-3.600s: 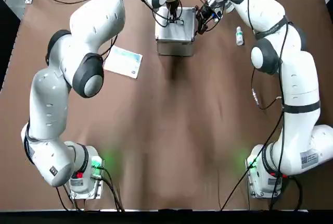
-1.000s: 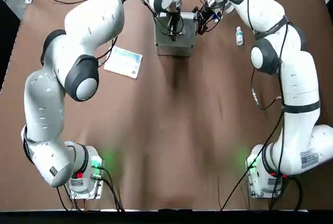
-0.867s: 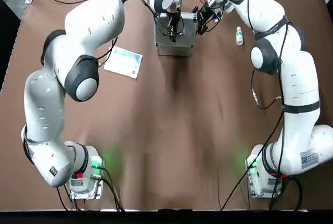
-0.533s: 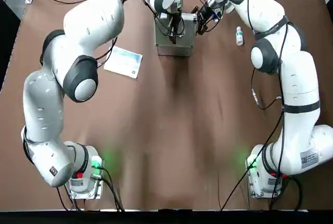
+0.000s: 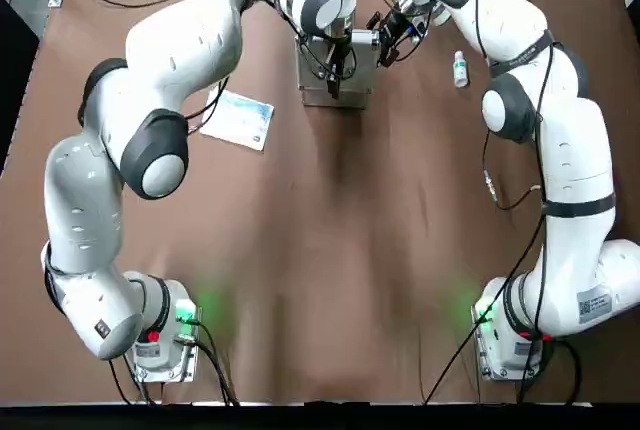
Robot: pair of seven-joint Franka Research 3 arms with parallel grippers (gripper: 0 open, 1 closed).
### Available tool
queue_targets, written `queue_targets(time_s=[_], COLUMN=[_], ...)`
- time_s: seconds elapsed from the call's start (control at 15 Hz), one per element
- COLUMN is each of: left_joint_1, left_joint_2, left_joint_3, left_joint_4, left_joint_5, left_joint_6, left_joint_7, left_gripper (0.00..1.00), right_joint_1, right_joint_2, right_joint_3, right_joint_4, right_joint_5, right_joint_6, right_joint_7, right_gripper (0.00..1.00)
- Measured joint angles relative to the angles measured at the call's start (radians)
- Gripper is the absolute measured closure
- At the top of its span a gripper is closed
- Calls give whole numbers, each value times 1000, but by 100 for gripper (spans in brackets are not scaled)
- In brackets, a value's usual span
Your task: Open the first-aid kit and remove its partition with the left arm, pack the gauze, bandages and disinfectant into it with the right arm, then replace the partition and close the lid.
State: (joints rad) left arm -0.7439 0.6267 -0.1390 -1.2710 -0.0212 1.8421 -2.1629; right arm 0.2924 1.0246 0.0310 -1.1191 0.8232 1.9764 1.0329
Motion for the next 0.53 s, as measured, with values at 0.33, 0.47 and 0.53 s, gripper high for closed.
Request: queue_targets(time_s=[0.33,0.47,0.53], left_joint_1=[-9,-21,-23], left_joint_2=[0,0,0], left_joint_3=[-1,-1,-1], left_joint_4=[-9,-14,-15], left_joint_5=[0,0,0], left_joint_6=[0,0,0], left_joint_7=[0,-1,-2], left_gripper=[24,15,14], right_joint_1=[0,0,0], right_joint_2=[0,0,0], right_joint_3=[0,0,0], right_joint_4=[0,0,0], right_joint_5=[0,0,0], right_joint_6=[0,0,0], right_joint_7=[0,0,0], right_gripper=[15,15,15])
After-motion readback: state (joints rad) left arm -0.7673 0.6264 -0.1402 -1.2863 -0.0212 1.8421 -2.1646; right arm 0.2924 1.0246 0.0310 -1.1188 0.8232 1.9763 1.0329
